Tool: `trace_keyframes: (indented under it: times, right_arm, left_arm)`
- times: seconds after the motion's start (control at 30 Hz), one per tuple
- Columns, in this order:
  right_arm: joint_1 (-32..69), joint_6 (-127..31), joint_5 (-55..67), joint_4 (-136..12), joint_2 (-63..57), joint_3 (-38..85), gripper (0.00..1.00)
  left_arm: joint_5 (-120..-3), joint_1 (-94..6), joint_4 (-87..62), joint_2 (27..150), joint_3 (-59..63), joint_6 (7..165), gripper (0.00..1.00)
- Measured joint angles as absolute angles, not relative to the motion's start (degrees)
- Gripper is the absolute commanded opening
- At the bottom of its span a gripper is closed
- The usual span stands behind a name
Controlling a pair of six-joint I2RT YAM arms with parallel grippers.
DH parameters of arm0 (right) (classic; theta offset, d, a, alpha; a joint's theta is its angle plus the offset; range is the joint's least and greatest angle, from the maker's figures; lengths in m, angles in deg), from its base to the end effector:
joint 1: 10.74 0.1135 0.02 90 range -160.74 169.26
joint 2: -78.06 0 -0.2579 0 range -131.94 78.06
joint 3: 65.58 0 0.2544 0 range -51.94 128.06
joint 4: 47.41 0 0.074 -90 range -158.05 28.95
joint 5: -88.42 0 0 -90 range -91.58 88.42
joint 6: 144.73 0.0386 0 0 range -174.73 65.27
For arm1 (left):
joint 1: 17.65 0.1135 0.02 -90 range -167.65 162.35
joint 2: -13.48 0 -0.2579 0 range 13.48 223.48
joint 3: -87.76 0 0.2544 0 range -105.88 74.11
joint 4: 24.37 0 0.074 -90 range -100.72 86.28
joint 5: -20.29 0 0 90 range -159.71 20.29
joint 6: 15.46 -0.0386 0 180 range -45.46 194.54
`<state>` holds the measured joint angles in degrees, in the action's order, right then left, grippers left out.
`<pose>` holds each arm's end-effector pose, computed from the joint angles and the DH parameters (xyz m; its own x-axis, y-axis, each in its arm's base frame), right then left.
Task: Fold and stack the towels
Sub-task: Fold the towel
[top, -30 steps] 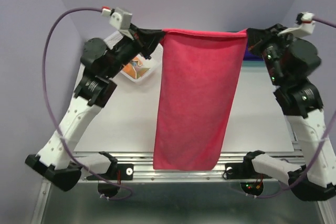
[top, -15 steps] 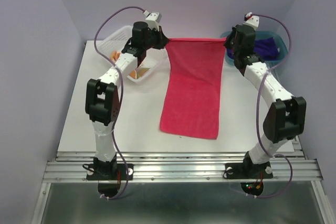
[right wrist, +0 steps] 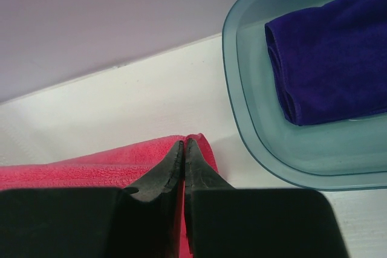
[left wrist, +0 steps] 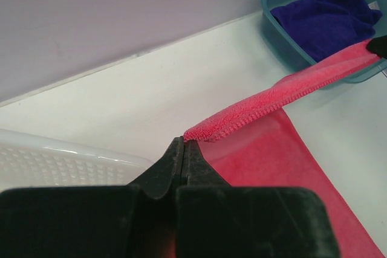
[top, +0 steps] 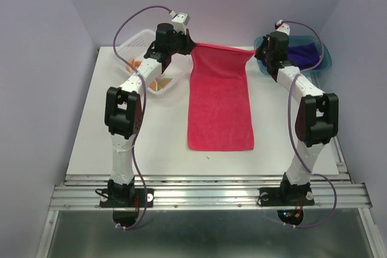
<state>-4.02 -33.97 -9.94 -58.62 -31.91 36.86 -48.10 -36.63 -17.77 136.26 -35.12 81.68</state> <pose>0.4640 0.0490 0.2865 -0.2909 0.3188 -0.9021 0.1327 0.9472 0.2920 0.4901 -0.1836 0.3183 -0.1868 -0.0580 -0.9807 0.6301 0.7588 -0.1649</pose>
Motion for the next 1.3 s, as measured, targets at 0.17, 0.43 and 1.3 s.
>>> trace_keyframes:
  times: [0.17, 0.43, 1.3]
  right_arm:
    - [-4.04, -33.54, -9.39, -59.03, -29.73, 36.53, 0.01]
    - [-3.91, -32.64, -8.08, -62.13, -17.53, 29.32, 0.01]
    - [-4.04, -27.44, -1.63, -67.62, 2.51, 4.64, 0.01]
  left_arm:
    - [-47.60, -36.63, -18.84, 135.17, -31.33, 81.35, 0.00]
    - [-45.67, -37.42, -20.13, 125.16, -17.17, 80.50, 0.00]
    - [-52.17, -44.72, -31.02, 101.16, 17.84, 84.28, 0.00]
